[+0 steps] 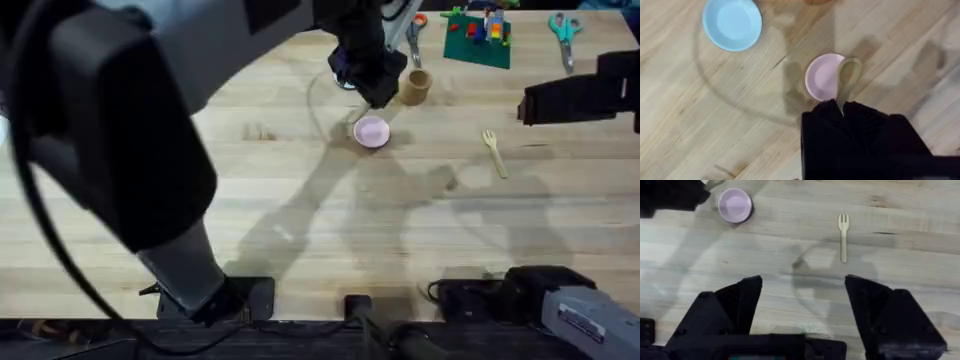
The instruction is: Pick up a utensil and set it on the pink plate, then put the other utensil in the container.
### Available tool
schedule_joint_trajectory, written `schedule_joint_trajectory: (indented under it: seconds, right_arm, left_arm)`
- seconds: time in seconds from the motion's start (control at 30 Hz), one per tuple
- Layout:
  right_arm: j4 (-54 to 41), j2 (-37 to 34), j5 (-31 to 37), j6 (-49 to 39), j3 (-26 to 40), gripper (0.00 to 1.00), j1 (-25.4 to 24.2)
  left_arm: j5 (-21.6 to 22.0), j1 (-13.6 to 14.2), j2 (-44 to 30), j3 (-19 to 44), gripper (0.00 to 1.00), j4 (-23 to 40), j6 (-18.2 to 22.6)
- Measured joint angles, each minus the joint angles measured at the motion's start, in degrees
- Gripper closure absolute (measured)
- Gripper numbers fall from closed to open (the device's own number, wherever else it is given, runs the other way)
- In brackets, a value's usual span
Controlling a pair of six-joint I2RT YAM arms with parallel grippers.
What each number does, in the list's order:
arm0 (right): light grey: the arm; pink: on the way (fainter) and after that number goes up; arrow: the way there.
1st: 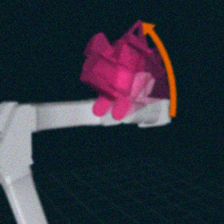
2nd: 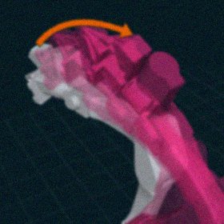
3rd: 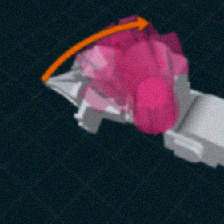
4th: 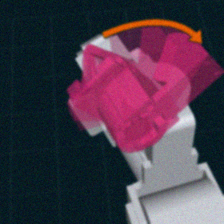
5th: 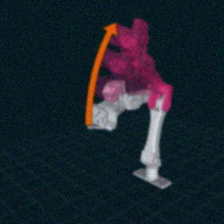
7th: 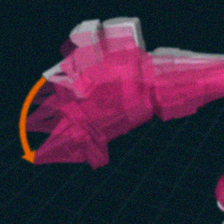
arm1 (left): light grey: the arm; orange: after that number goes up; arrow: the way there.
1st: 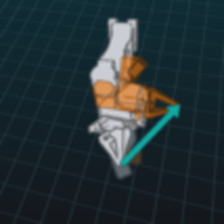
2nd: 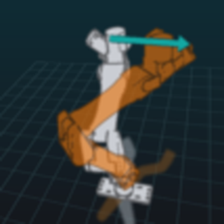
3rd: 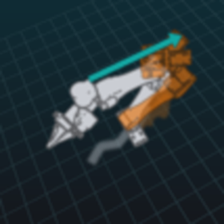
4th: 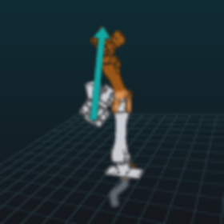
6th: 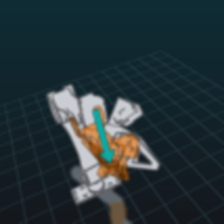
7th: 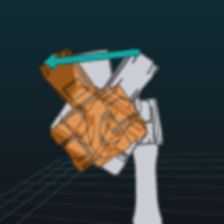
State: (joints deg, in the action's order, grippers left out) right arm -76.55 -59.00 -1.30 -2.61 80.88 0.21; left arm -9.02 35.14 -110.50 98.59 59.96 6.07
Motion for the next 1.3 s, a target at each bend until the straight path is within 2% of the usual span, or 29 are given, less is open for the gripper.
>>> schedule_joint_trajectory:
  seconds: [0.63,1.3]
  right_arm:
    - [0.0,0.0,0.0,0.0,0.0,0.007,0.0]
    - [0.0,0.0,0.0,0.0,0.0,0.007,0.0]
  left_arm:
    - [-0.2,0.1,-9.6,0.0,0.96,-2.5,0.0]
    - [-0.5,1.0,-11.5,0.0,0.961,-4.0,0.0]
